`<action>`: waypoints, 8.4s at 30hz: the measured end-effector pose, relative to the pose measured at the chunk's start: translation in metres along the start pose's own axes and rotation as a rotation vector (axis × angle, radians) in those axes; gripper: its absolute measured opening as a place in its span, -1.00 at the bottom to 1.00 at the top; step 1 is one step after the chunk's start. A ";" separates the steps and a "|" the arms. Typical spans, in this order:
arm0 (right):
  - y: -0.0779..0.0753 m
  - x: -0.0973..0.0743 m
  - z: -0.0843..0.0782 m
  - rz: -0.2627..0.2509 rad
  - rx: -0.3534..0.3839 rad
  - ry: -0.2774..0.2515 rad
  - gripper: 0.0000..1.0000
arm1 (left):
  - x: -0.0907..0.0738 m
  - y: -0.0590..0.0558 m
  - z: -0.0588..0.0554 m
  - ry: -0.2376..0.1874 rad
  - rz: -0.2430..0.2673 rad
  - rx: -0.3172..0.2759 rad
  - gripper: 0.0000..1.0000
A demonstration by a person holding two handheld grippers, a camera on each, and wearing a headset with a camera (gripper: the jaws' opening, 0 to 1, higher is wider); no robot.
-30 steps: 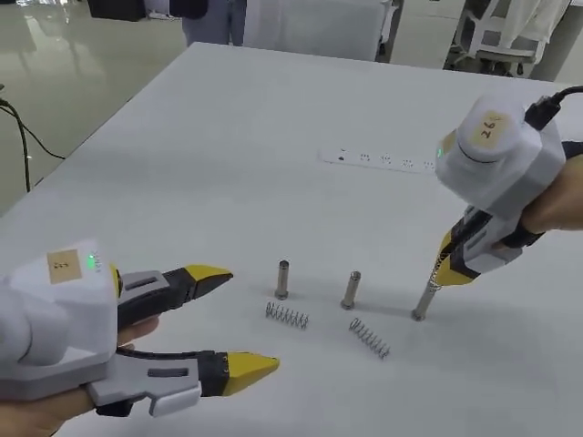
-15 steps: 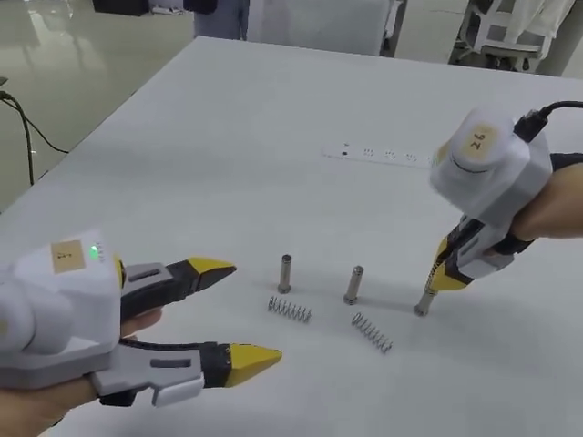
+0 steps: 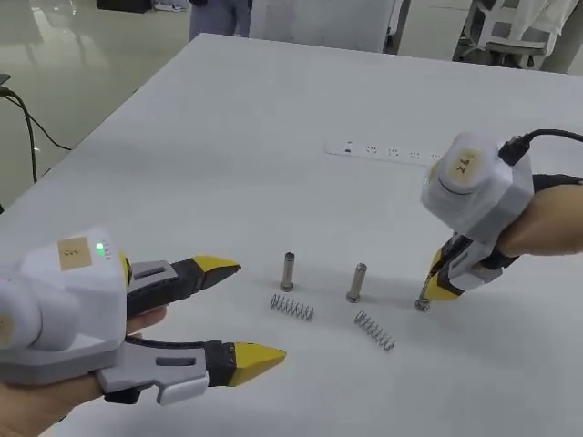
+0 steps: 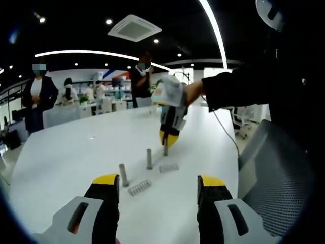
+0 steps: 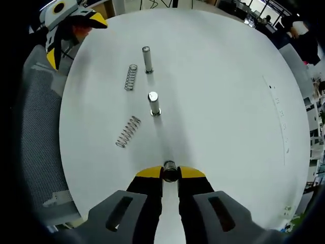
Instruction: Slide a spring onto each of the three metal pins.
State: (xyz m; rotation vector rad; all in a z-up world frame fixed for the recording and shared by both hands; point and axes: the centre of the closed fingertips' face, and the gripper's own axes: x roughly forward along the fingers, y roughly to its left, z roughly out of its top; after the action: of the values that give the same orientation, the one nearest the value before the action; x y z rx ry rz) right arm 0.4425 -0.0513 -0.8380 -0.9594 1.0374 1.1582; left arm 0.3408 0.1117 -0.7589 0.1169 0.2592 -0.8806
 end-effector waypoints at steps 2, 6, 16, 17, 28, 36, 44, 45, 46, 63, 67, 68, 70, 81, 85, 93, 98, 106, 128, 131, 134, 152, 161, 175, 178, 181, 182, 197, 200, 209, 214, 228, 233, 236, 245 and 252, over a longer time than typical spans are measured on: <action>0.000 0.003 0.000 0.001 0.001 0.000 -0.84 | 0.000 0.000 0.000 0.001 0.000 0.000 0.14; 0.000 0.006 -0.003 0.004 0.013 -0.002 -0.84 | 0.000 0.000 0.000 0.000 0.000 -0.002 0.14; -0.003 0.007 -0.003 0.000 0.041 -0.018 -0.83 | 0.001 -0.001 0.003 0.003 -0.008 0.002 0.14; -0.002 0.008 -0.004 -0.002 0.039 -0.015 -0.81 | 0.002 -0.001 0.003 0.003 -0.009 0.003 0.14; -0.001 0.000 -0.001 -0.025 0.078 -0.062 -0.51 | 0.000 0.000 0.002 0.002 -0.004 0.001 0.15; 0.003 -0.019 0.000 -0.052 0.117 -0.119 -0.47 | 0.000 0.001 0.002 -0.002 -0.001 0.002 0.15; 0.019 -0.032 0.000 -0.060 0.142 -0.152 -0.46 | -0.001 0.004 -0.001 0.003 0.003 0.006 0.15; 0.021 -0.033 0.000 -0.059 0.145 -0.154 -0.46 | -0.001 0.004 -0.002 0.004 0.003 0.006 0.15; 0.024 -0.034 0.000 -0.058 0.151 -0.158 -0.46 | -0.001 0.004 -0.002 0.005 0.003 0.007 0.15; 0.066 -0.008 0.032 0.026 0.181 -0.198 -0.62 | -0.008 0.005 -0.005 0.013 0.012 0.012 0.13; 0.067 0.004 0.035 0.027 0.197 -0.185 -0.63 | -0.009 0.004 -0.006 0.014 0.015 0.011 0.12; 0.066 0.007 0.035 0.022 0.202 -0.180 -0.64 | -0.009 0.004 -0.007 0.014 0.015 0.010 0.12; 0.063 0.013 0.036 0.012 0.223 -0.177 -0.64 | -0.009 0.004 -0.007 0.014 0.015 0.008 0.11; 0.061 0.031 0.031 -0.002 0.283 -0.142 -0.68 | -0.007 0.000 -0.008 0.015 0.009 0.007 0.10; 0.062 0.033 0.031 -0.007 0.283 -0.135 -0.72 | -0.006 0.000 -0.008 0.016 0.006 0.008 0.10; 0.058 0.033 0.028 -0.029 0.250 -0.111 -0.80 | -0.006 -0.001 -0.009 0.017 0.002 0.007 0.09; 0.058 0.033 0.027 -0.039 0.221 -0.098 -0.85 | -0.007 -0.001 -0.009 0.018 0.000 0.007 0.09; 0.064 0.021 0.030 -0.016 0.198 -0.105 -0.86 | -0.007 -0.003 -0.008 0.016 -0.010 0.008 0.07; 0.123 -0.040 0.091 0.150 -0.128 -0.142 -0.86 | 0.001 -0.026 -0.002 0.016 -0.113 0.048 -0.21; 0.127 -0.044 0.097 0.158 -0.152 -0.143 -0.86 | 0.004 -0.030 0.000 0.019 -0.134 0.062 -0.27; 0.132 -0.045 0.102 0.167 -0.189 -0.138 -0.86 | 0.006 -0.033 0.001 0.020 -0.149 0.075 -0.33; 0.156 -0.050 0.112 0.228 -0.329 -0.108 -0.86 | 0.008 -0.047 0.005 0.016 -0.212 0.101 -0.67; 0.164 -0.054 0.112 0.248 -0.351 -0.100 -0.86 | 0.005 -0.056 0.004 0.022 -0.248 0.105 -0.88; 0.166 -0.057 0.112 0.247 -0.378 -0.099 -0.86 | 0.002 -0.061 0.007 0.014 -0.260 0.124 -0.92; 0.165 -0.056 0.112 0.249 -0.379 -0.104 -0.85 | 0.002 -0.060 0.006 0.013 -0.260 0.118 -0.93; 0.165 -0.056 0.112 0.251 -0.383 -0.107 -0.85 | 0.003 -0.060 0.005 0.012 -0.263 0.115 -0.94; 0.164 -0.056 0.113 0.251 -0.379 -0.110 -0.85 | 0.003 -0.060 0.006 0.011 -0.264 0.113 -0.94; 0.156 -0.052 0.109 0.242 -0.333 -0.159 -0.78 | -0.001 -0.055 0.014 -0.029 -0.244 0.084 -0.95; 0.156 -0.052 0.110 0.240 -0.320 -0.175 -0.78 | -0.003 -0.053 0.018 -0.045 -0.235 0.072 -0.95; 0.153 -0.061 0.118 0.221 -0.298 -0.229 -0.84 | -0.003 -0.050 0.020 -0.053 -0.222 0.064 -0.95; 0.153 -0.073 0.128 0.212 -0.302 -0.263 -0.84 | -0.002 -0.049 0.019 -0.051 -0.219 0.064 -0.95; 0.159 -0.080 0.145 0.185 -0.364 -0.240 -0.84 | -0.002 -0.045 0.020 -0.051 -0.211 0.072 -0.95; 0.161 -0.080 0.149 0.182 -0.392 -0.221 -0.84 | -0.002 -0.045 0.019 -0.046 -0.208 0.075 -0.95; 0.163 -0.081 0.152 0.188 -0.396 -0.224 -0.84 | -0.002 -0.045 0.018 -0.046 -0.206 0.073 -0.95; 0.165 -0.081 0.155 0.188 -0.413 -0.206 -0.84 | -0.002 -0.045 0.018 -0.046 -0.199 0.070 -0.95; 0.161 -0.080 0.156 0.187 -0.397 -0.198 -0.85 | 0.000 -0.041 0.017 -0.051 -0.194 0.050 -0.94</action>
State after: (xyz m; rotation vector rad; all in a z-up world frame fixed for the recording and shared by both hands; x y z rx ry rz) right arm 0.2963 0.1034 -0.7311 -1.0429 0.7625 1.6208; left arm 0.3119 0.0824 -0.7423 0.1168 0.2027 -1.0823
